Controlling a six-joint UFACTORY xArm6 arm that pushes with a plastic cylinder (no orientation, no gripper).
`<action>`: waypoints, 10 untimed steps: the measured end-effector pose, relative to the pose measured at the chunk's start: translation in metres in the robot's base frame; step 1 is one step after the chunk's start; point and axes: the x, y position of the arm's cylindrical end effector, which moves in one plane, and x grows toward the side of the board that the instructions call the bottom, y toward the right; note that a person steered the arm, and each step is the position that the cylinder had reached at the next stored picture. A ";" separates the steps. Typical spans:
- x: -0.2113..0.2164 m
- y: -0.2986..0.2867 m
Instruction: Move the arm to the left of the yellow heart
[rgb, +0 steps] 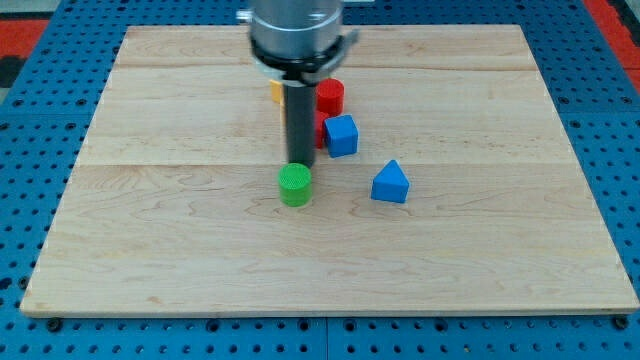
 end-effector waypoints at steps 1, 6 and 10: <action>-0.004 -0.041; -0.099 -0.056; -0.080 0.009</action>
